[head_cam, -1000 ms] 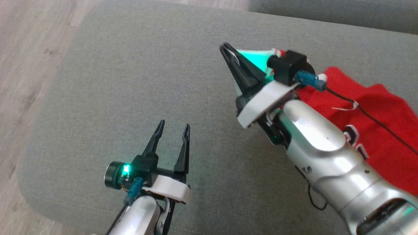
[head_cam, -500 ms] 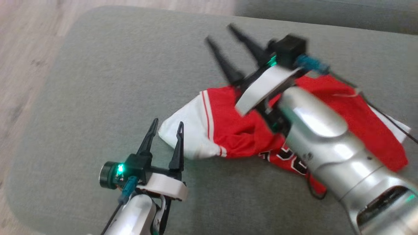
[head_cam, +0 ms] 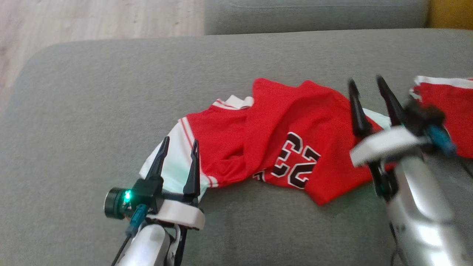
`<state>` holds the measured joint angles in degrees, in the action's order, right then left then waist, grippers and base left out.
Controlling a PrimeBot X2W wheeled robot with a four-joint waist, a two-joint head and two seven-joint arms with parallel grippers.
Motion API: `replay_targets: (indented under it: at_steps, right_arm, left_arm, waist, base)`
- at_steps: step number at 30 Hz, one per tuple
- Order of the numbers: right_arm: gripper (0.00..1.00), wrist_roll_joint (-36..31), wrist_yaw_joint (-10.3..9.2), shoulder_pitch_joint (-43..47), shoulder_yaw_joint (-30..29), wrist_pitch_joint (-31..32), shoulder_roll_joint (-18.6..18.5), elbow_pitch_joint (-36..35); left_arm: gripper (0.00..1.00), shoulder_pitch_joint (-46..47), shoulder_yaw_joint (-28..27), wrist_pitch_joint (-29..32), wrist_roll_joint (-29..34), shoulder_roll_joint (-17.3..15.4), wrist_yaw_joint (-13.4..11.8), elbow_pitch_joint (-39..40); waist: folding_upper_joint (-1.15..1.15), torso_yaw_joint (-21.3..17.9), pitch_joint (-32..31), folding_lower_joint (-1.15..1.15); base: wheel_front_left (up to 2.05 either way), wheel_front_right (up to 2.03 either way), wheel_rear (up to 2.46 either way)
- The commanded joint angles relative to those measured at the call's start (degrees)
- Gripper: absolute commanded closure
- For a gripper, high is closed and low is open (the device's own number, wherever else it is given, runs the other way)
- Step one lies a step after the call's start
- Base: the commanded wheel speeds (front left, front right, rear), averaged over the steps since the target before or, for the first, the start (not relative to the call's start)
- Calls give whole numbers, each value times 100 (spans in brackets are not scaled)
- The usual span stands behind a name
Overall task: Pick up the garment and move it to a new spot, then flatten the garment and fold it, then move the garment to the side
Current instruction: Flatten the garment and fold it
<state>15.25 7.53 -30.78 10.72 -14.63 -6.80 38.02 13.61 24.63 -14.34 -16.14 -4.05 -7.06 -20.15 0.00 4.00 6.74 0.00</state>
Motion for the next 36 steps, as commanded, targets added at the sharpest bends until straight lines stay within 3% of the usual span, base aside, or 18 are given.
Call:
replay_targets:
  at_steps: [1, 6, 13, 19, 28, 33, 36]
  right_arm:
    - [0, -276, -4, 298, -233, -36, 133, -554]
    - [0, -623, -4, 1571, -1201, -36, 350, -1669]
    - [0, -283, -4, 2396, -1433, -37, 389, -2527]
    - [0, -196, -4, 2491, -1445, -37, 390, -2658]
    - [0, 53, -4, 2535, -1371, -37, 391, -2565]
    - [0, 165, -4, 2516, -1379, -37, 391, -2517]
    - [0, 210, -4, 2485, -1363, -37, 391, -2495]
  left_arm:
    - [0, 51, -209, -65, 51, -90, -22, 195]
    - [0, -17, -253, -65, 71, -135, -10, 184]
    - [0, -87, -290, -66, 105, -241, 19, 143]
    - [0, -56, -210, 15, 149, -329, 72, 65]
    - [0, -185, 624, 1163, 717, -958, 555, -27]
    - [0, -87, 934, 1478, 1240, -1319, 510, 181]
    - [0, 58, 1018, 1724, 1664, -1536, 257, 161]
  waist:
    - [0, -249, -58, 0]
    - [0, -457, -93, 0]
    - [0, -573, -101, 0]
    - [0, -512, -116, 0]
    - [0, -551, -180, 0]
    - [0, -606, -111, 0]
    - [0, -653, -47, 0]
  base:
    - [0, 0, 0]
    - [0, 0, 0]
    - [0, 0, 0]
    - [0, 0, 0]
    - [0, 0, 0]
    - [0, 0, 0]
    - [0, 0, 0]
